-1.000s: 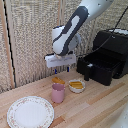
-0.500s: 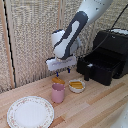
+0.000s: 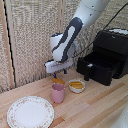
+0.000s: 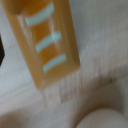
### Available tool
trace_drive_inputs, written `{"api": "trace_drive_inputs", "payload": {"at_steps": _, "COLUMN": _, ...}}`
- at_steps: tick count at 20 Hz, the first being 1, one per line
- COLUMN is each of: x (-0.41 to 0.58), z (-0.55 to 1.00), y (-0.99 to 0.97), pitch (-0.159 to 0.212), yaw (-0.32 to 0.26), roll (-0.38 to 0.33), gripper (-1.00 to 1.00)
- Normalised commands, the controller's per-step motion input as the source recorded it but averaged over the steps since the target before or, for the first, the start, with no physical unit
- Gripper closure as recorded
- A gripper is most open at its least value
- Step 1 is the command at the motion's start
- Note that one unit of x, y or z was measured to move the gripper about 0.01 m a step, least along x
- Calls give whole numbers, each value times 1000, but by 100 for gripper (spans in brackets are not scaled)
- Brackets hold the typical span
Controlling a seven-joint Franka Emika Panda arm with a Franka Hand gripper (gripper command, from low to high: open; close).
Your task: Extend the gripper towards the air fryer handle. Grasp the air fryer handle and pull it to open the air fryer. Release the air fryer handle and move the gripper to the bread. Grasp the bread with the gripper and move it to the air fryer basket. Release the bread inside the air fryer and retract the gripper.
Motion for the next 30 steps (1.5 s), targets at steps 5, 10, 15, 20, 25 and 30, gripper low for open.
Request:
{"api": "trace_drive_inputs", "payload": {"at_steps": 5, "x": 165, "z": -277, "y": 78, "pitch": 77, "yaw": 8, "roll": 100, "gripper": -100}}
{"api": "trace_drive_inputs", "payload": {"at_steps": 10, "x": 81, "z": -202, "y": 38, "pitch": 132, "yaw": -15, "roll": 66, "gripper": -100}}
{"api": "trace_drive_inputs", "payload": {"at_steps": 15, "x": 61, "z": -7, "y": -22, "pitch": 80, "yaw": 8, "roll": 32, "gripper": 100}}
{"api": "trace_drive_inputs", "payload": {"at_steps": 20, "x": 0, "z": -10, "y": -8, "pitch": 18, "yaw": 71, "roll": 12, "gripper": 100}}
{"api": "trace_drive_inputs", "payload": {"at_steps": 25, "x": 0, "z": -3, "y": 7, "pitch": -6, "yaw": 126, "roll": 2, "gripper": 100}}
{"api": "trace_drive_inputs", "payload": {"at_steps": 30, "x": 97, "z": 315, "y": 116, "pitch": 7, "yaw": 13, "roll": 1, "gripper": 100}}
